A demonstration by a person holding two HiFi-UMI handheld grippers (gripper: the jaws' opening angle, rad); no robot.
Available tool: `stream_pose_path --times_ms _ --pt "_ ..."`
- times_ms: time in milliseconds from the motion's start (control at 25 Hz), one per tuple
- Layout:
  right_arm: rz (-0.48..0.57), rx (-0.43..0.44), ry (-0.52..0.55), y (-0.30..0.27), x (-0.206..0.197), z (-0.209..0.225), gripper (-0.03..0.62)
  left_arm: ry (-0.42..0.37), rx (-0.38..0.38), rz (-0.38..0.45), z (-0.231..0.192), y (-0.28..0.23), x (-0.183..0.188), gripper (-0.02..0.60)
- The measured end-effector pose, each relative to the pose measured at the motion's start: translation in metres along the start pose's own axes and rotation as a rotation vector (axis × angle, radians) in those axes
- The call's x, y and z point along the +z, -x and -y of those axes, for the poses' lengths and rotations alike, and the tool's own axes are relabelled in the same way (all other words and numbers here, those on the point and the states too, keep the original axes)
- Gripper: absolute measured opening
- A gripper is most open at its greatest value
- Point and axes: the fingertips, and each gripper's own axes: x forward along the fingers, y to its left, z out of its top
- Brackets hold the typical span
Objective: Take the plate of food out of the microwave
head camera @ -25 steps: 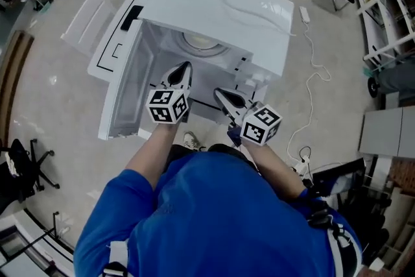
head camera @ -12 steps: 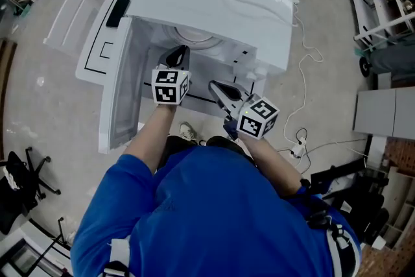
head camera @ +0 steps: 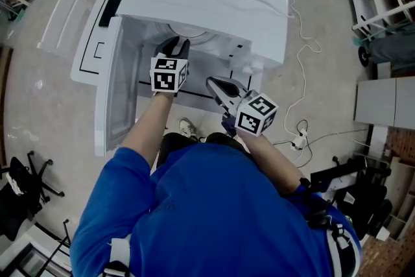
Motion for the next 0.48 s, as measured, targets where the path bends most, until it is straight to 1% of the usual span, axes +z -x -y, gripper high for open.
stream_pose_path --times_ms 120,240,480 --pt "0.002 0.002 -0.001 0.001 0.000 0.000 -0.004 0.221 0.020 -0.007 -0.012 -0.002 0.002 0.117" --pt "0.004 0.001 -0.005 0.003 0.000 0.001 -0.004 0.416 0.041 -0.030 -0.020 -0.006 0.002 0.120" --pt "0.007 0.002 -0.003 0.004 0.004 0.002 -0.003 0.830 0.049 -0.050 -0.029 -0.015 -0.010 0.135"
